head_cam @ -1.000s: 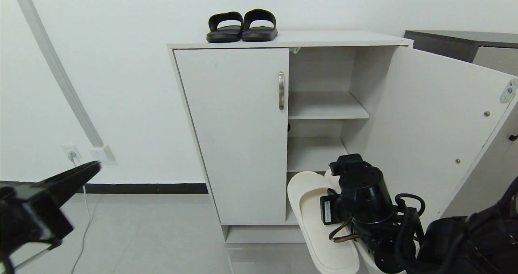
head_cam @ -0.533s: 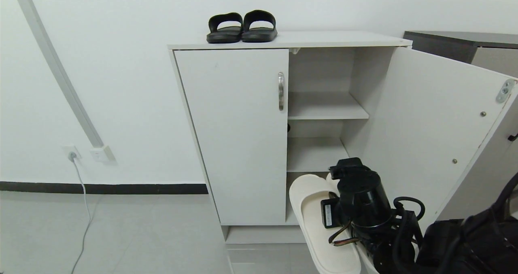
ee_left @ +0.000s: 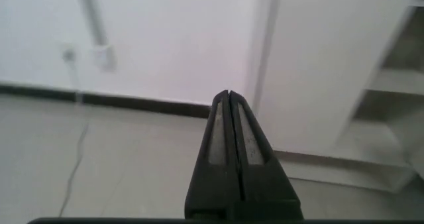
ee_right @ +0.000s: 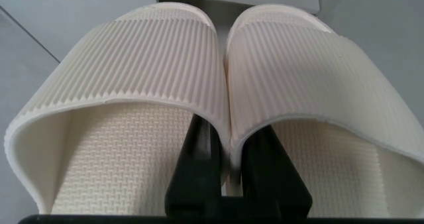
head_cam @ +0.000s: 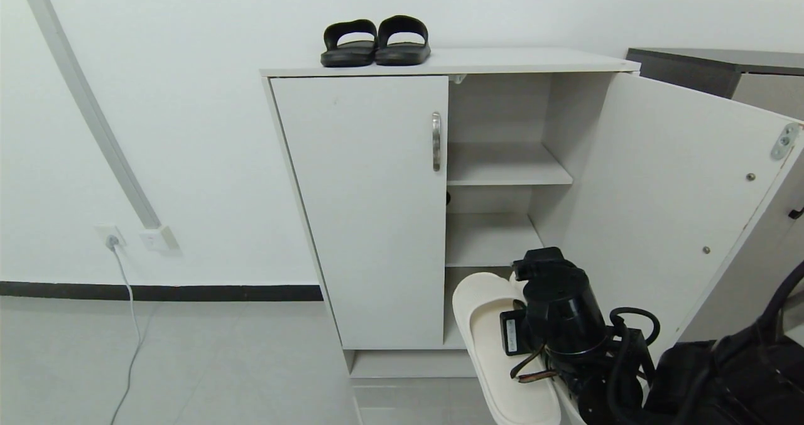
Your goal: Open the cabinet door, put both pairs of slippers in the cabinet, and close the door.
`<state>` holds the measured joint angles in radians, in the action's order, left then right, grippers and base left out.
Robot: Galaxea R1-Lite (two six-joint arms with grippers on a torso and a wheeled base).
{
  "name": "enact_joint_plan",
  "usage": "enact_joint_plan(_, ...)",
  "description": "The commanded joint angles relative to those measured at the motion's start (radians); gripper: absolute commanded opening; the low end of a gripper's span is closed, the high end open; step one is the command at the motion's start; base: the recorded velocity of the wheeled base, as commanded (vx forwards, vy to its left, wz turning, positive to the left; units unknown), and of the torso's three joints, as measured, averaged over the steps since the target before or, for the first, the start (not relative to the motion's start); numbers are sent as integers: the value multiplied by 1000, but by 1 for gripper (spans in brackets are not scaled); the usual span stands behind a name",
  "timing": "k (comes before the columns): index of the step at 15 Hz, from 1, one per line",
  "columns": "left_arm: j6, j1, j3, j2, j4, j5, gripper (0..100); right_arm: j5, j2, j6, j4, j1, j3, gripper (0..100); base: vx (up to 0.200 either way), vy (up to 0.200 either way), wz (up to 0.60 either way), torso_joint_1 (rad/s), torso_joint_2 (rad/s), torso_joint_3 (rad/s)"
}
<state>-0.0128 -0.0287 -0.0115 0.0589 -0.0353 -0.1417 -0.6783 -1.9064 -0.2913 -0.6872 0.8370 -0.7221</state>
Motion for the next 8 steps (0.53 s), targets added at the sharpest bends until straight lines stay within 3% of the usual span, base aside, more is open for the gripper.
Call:
enact_joint_plan(1, -23, 12, 11, -25, 40, 145, 0, 0, 0, 0, 0, 1, 1, 0, 0, 0, 0, 0, 0, 0)
enact_joint_plan(2, -26, 23, 5, -48, 61, 212, 0, 0, -3, 0, 0, 1, 1, 0, 0, 0, 0, 0, 0, 0)
enact_joint_plan(3, -27, 23, 10, -45, 40, 211, 0, 0, -5, 0, -5, 1, 4, 0, 0, 0, 0, 0, 0, 0)
enact_joint_plan(5, 11, 26, 10, -57, 38, 205, 0, -3, -39, 3, -41, 1, 1, 0, 0, 0, 0, 0, 0, 0)
enact_joint_plan(8, 5, 27, 10, -59, 38, 200, 0, -21, -99, 17, -164, -1, -2, 0, 0, 0, 0, 0, 0, 0)
